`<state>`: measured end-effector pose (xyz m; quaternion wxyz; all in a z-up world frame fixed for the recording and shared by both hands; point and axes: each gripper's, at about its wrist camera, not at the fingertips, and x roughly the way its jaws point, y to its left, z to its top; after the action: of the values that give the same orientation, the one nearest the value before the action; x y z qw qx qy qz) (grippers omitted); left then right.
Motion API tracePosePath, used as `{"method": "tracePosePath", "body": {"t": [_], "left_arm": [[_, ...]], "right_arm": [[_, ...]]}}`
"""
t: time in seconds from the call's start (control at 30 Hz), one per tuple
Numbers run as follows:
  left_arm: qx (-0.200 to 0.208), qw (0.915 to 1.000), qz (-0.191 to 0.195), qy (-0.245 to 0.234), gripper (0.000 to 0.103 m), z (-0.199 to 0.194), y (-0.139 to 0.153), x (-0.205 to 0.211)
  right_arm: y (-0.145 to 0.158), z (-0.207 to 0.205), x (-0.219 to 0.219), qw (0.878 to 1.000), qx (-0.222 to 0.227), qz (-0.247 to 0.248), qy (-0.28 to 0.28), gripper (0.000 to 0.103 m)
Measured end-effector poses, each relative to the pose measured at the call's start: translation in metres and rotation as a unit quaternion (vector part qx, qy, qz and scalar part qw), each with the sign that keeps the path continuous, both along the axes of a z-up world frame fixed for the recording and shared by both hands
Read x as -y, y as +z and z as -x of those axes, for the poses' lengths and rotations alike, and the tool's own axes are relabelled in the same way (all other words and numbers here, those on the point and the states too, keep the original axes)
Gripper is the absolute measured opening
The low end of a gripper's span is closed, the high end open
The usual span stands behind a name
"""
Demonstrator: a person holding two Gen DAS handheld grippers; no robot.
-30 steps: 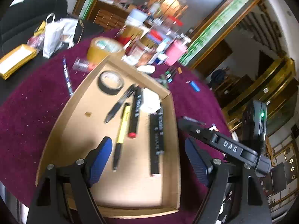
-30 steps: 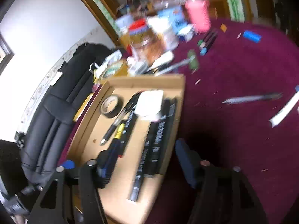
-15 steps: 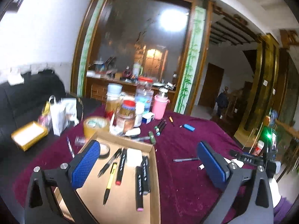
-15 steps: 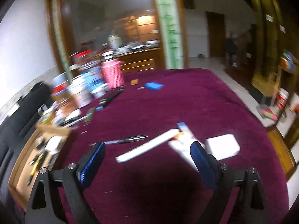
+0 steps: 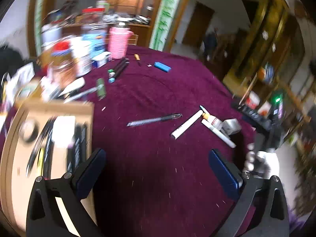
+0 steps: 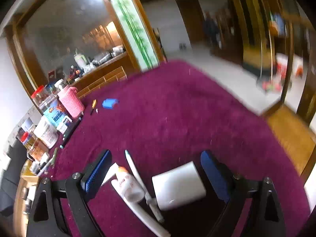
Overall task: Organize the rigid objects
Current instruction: 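Return the left tool to the table and grasp a clear ballpoint pen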
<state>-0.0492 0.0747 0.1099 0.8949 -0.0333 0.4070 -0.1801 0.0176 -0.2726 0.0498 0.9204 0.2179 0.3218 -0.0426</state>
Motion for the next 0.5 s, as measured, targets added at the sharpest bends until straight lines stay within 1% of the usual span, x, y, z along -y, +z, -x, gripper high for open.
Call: {"method": "tracePosePath", "body": {"t": [0.03,0.07,0.17,0.23,0.3,0.33,0.37,0.4,0.43,0.47,0.5], "left_arm": [[0.001,0.9995,-0.027,-0.013,0.103,-0.017,-0.005,0.017],[0.0,0.9987,-0.045,-0.024,0.103,-0.029,-0.012,0.028],[-0.021,0.9933,-0.095,-0.062,0.103,-0.071,-0.041,0.061],[-0.034,0.9888,-0.121,-0.08,0.102,-0.094,-0.061,0.075],[-0.042,0.9829,-0.154,-0.092,0.096,-0.11,-0.076,0.086],[-0.037,0.9778,-0.179,-0.102,0.08,-0.117,-0.084,0.092],[-0.034,0.9751,-0.193,-0.104,0.059,-0.121,-0.087,0.093],[-0.039,0.9722,-0.204,-0.108,0.052,-0.126,-0.091,0.095],[-0.044,0.9738,-0.189,-0.118,0.045,-0.129,-0.091,0.094],[-0.049,0.9737,-0.185,-0.124,0.04,-0.13,-0.091,0.093],[-0.05,0.9731,-0.183,-0.131,0.039,-0.13,-0.091,0.093]], "right_arm": [[0.001,0.0,0.002,1.0,0.003,-0.012,0.001,0.094],[0.001,0.0,0.0,1.0,0.006,-0.012,0.004,0.094],[0.007,0.002,-0.006,1.0,0.017,0.005,0.009,0.094],[0.009,0.003,-0.009,1.0,0.02,0.014,0.012,0.094],[0.009,0.002,-0.01,1.0,0.021,0.013,0.014,0.094],[0.009,0.002,-0.01,1.0,0.02,0.012,0.016,0.094],[0.009,0.001,-0.01,1.0,0.02,0.01,0.017,0.094],[0.009,0.001,-0.009,1.0,0.02,0.007,0.017,0.094],[0.009,0.0,-0.009,1.0,0.02,0.005,0.017,0.094],[0.009,0.0,-0.009,1.0,0.019,0.003,0.018,0.094],[0.008,-0.001,-0.009,1.0,0.018,0.002,0.018,0.094]]}}
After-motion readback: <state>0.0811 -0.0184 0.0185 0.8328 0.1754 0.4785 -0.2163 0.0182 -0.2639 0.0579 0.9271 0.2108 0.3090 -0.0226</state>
